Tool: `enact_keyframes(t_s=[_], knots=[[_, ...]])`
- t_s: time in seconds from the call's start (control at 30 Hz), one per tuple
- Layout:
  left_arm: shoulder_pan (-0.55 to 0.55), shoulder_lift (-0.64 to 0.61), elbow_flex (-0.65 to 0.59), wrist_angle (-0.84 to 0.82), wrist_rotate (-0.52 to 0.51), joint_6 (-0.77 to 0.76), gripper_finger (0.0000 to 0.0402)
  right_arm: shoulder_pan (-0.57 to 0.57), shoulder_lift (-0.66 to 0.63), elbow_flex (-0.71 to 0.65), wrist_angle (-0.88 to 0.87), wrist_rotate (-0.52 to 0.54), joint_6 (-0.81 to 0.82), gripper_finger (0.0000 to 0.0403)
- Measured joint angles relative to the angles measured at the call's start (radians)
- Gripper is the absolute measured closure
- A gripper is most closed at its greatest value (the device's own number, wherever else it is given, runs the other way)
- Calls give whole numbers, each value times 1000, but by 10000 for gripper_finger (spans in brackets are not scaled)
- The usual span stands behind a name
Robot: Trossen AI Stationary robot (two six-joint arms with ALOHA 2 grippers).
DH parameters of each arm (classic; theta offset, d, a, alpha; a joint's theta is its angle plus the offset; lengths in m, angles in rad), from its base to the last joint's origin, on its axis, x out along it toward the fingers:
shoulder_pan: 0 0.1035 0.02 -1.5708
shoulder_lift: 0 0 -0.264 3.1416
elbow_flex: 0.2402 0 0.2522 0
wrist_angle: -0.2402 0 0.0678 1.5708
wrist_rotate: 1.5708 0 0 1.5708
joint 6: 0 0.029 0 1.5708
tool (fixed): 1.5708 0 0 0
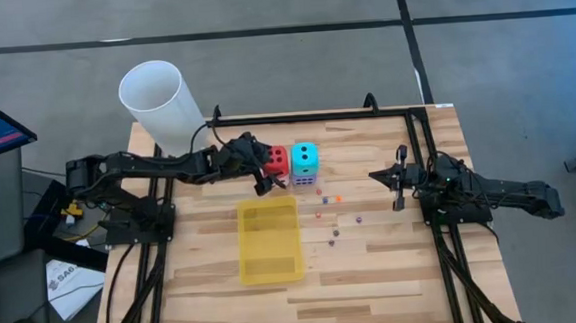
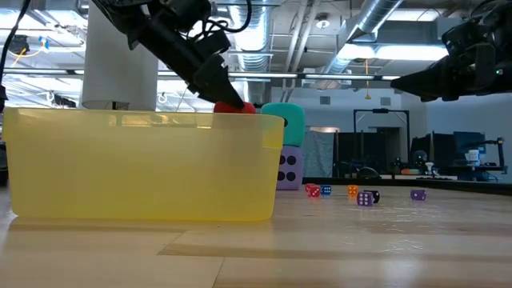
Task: Pick & Place Dice
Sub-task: Put the red die into the yellow bin
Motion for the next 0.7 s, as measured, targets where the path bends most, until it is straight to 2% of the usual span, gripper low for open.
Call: enact_keyframes(t_s=[0.17, 0.43, 0.7], knots=[[-6, -24, -2, 0, 14, -2, 4, 0, 0, 0, 0, 0, 0, 400], [1, -82, -3, -9, -19, 14, 4, 1, 0, 0, 0, 0, 0, 400], [65, -53, -2, -4, 71, 32, 4, 1, 0, 0, 0, -1, 0, 400]])
